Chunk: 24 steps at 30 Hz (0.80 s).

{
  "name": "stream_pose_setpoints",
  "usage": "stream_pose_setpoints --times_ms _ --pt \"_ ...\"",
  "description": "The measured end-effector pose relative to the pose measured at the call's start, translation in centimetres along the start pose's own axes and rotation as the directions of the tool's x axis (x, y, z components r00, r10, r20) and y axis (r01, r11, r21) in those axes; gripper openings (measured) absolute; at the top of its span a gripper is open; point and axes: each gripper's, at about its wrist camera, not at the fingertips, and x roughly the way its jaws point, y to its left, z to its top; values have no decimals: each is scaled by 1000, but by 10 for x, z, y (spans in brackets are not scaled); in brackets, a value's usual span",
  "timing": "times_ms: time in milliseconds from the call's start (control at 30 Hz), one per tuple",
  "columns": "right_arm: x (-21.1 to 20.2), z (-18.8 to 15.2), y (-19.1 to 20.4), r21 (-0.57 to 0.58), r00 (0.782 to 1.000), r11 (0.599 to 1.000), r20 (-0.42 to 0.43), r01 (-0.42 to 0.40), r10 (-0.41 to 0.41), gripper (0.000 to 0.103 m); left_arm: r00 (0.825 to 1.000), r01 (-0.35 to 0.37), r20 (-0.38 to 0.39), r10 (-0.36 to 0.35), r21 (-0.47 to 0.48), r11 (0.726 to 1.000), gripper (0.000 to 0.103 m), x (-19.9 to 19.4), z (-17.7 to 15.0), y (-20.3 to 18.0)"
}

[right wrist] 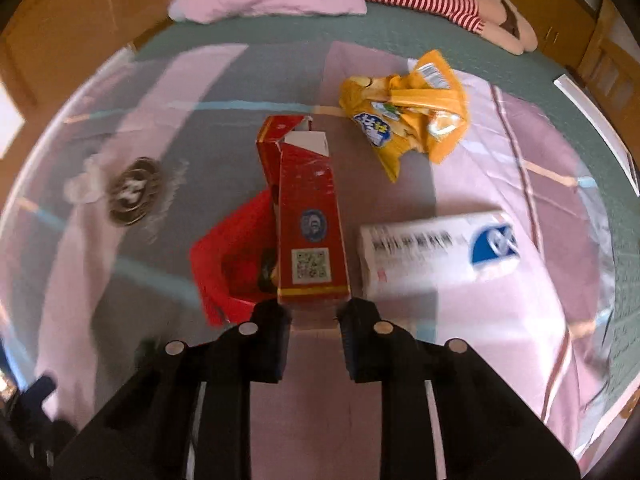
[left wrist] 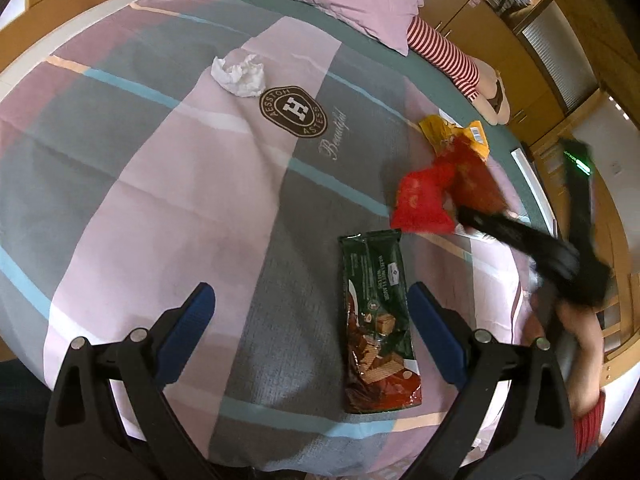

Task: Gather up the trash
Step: 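Grasp the green snack bag with the left gripper while the right gripper grasps the red Chunghwa box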

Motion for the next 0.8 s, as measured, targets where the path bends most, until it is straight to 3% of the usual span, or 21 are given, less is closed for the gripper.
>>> stream_pose_setpoints --times_ms 200,367,433,533,567,667,800 --pt "-42 -63 -35 131 987 979 -20 -154 158 23 997 36 -77 -26 133 991 96 15 -8 -25" --pt "-40 -109 -51 234 977 956 -78 -177 200 23 988 46 -156 8 336 941 96 37 -29 -66" --pt "-39 -121 -58 255 981 956 -94 -142 171 24 985 11 -162 60 407 913 93 48 -38 -77" --pt "-44 -129 -68 291 994 955 -69 -61 84 50 981 -37 -152 119 459 888 56 55 -43 -81" --pt "-46 -130 -71 300 997 953 -50 -34 51 59 981 -43 -152 124 450 892 52 56 -41 -79" --pt "-49 -128 -74 304 999 952 -23 43 -38 61 983 -47 -145 111 382 923 42 53 -33 -65" --pt "-41 -114 -64 204 991 970 -7 129 -131 68 984 -66 -138 113 306 950 41 49 -27 -49"
